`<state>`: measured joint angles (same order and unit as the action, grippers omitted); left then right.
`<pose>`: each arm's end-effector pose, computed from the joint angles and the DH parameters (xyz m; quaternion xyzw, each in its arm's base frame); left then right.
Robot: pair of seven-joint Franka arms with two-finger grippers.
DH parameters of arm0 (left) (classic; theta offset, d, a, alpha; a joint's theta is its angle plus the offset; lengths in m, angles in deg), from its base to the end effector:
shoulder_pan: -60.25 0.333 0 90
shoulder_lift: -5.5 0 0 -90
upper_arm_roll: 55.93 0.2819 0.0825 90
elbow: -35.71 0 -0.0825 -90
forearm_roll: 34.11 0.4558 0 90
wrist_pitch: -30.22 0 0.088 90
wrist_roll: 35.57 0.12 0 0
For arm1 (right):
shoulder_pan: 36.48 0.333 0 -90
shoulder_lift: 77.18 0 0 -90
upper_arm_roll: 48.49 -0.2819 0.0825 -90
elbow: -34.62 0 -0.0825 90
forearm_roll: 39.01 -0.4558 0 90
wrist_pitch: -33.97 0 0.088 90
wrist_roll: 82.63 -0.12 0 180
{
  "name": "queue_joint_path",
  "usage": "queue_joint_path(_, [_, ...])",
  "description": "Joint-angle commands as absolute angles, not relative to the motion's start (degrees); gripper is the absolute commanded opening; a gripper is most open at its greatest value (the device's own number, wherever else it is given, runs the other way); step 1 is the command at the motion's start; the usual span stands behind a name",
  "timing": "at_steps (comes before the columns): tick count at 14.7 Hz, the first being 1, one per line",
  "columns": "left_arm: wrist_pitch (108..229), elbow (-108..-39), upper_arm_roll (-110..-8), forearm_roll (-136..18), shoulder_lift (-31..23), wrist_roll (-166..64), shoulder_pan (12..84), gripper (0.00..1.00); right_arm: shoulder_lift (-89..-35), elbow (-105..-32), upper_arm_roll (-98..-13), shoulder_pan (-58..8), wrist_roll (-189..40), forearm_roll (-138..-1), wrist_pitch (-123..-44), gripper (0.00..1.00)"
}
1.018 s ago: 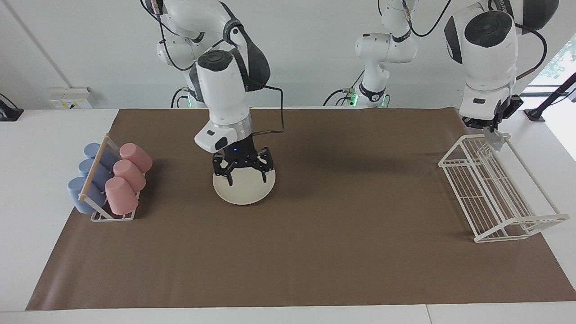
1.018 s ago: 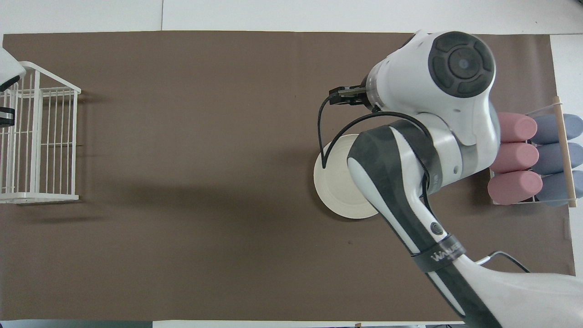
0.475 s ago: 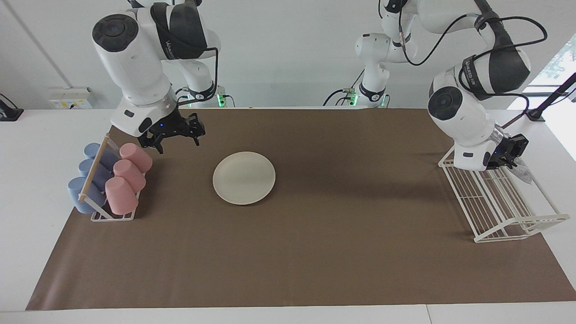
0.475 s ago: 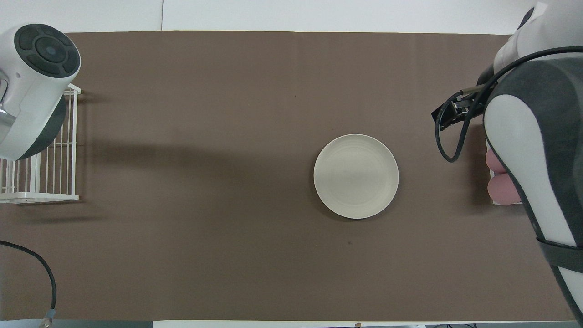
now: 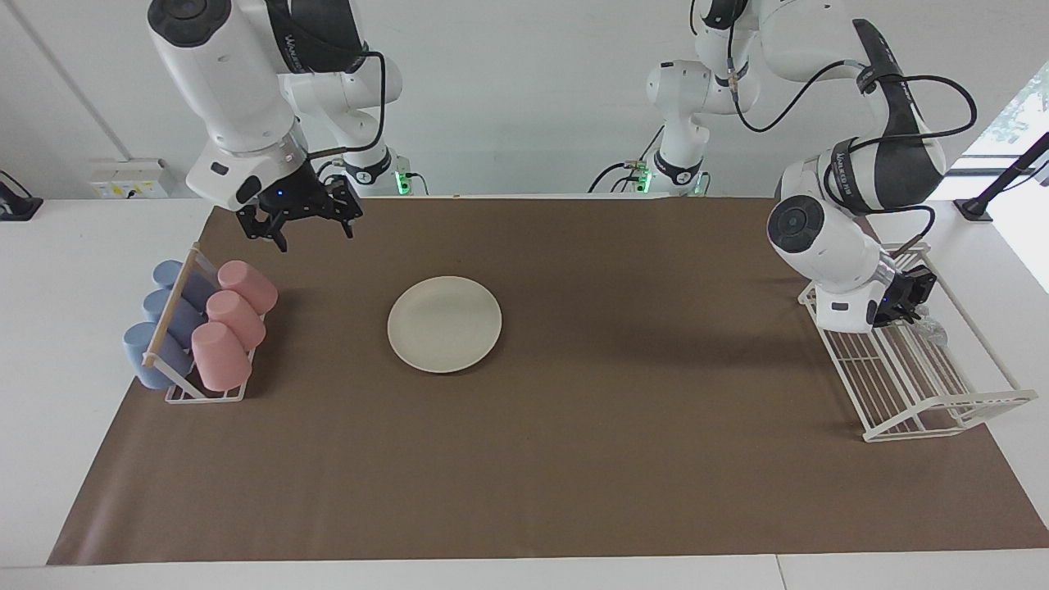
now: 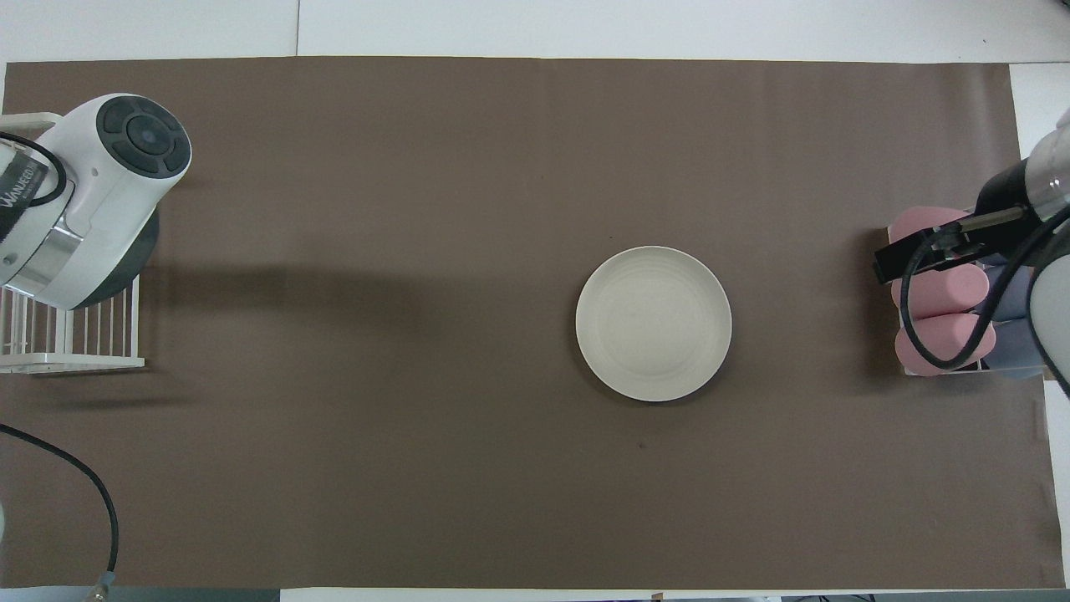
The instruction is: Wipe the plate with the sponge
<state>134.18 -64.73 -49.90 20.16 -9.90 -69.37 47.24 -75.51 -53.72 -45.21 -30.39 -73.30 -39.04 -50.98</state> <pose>0.6835 -0.0091 0.3617 -0.8909 -0.0528 -0.0668 0.4461 0.6228 0.0310 0.5675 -0.9934 -0.1056 0.0441 0.0019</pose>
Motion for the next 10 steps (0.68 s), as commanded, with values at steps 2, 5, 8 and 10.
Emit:
queue_joint_path(2, [133.58, -69.84, -49.86, 24.42, -7.24, -69.67, 46.63, 0.0, -76.83, -55.73, -46.64, -34.36, -72.43, -37.34, -51.46, 1.0])
queue_joint_path(5, [133.49, -70.81, -50.04, 24.51, -7.51, -69.58, 46.1, 0.0, -76.22, -55.2, -49.71, -37.53, -73.49, -36.91, -52.33, 1.0])
queue_joint_path(8, [132.97, -71.34, -50.21, 24.51, -7.33, -69.14, 45.66, 0.0, -75.51, -54.24, -49.63, -36.84, -73.92, -36.28, -54.18, 1.0])
queue_joint_path(10, [132.97, -71.25, -50.48, 24.33, -7.33, -69.05, 45.58, 0.0, -74.98, -53.8, -49.54, -36.49, -75.5, -36.64, -54.53, 1.0])
